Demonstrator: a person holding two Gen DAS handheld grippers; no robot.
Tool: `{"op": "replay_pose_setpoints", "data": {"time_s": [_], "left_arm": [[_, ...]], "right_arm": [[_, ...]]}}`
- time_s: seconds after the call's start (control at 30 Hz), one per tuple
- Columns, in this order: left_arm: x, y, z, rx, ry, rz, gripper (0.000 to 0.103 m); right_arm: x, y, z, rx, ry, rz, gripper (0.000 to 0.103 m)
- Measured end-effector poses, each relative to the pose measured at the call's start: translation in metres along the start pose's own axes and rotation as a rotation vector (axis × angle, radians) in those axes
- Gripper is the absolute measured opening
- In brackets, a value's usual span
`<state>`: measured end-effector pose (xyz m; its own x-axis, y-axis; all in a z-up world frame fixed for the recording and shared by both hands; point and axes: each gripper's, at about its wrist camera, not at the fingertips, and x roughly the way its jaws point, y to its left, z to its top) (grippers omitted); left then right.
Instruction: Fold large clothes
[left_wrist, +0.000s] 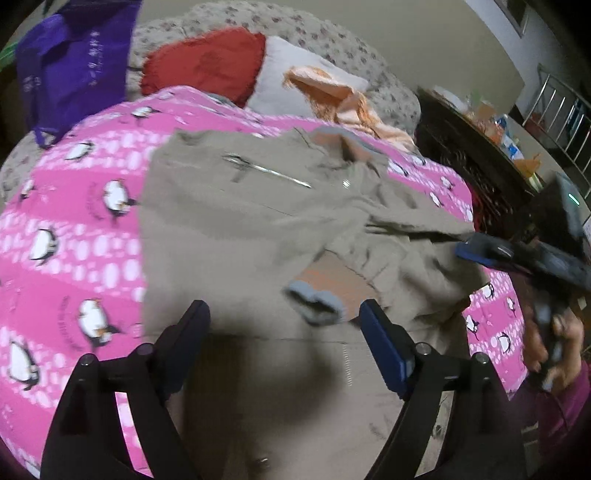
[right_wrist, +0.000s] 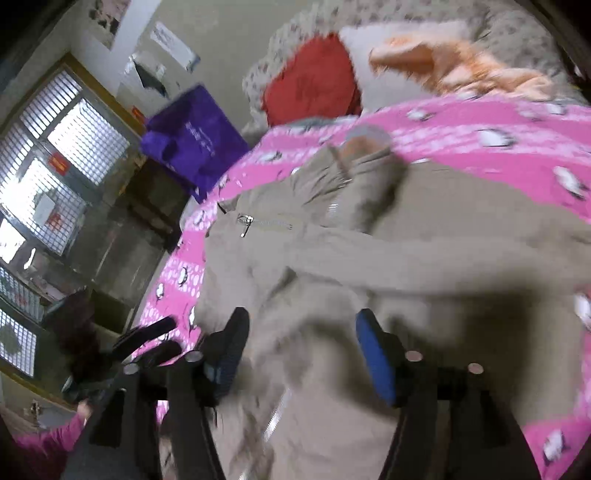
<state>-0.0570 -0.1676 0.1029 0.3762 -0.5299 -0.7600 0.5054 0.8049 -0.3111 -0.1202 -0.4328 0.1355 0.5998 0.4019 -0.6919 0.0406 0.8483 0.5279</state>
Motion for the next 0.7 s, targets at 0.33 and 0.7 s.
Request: {"op": "replay_pose_setpoints", "data": {"time_s": [0.33, 0.7], "left_arm": [[0.057, -0.041, 0.006, -0.030, 0.087, -0.029, 0.064], [-0.025, -0.032, 0.076, 0.056, -0.019, -0.067, 0.006]], "right_arm": [[-0.106, -0.072, -0.093, 0.248, -0.117, -0.016, 0.071], [-0.092, -0.077, -0.081, 0.245, -0.136, -0.082, 0.071]]}}
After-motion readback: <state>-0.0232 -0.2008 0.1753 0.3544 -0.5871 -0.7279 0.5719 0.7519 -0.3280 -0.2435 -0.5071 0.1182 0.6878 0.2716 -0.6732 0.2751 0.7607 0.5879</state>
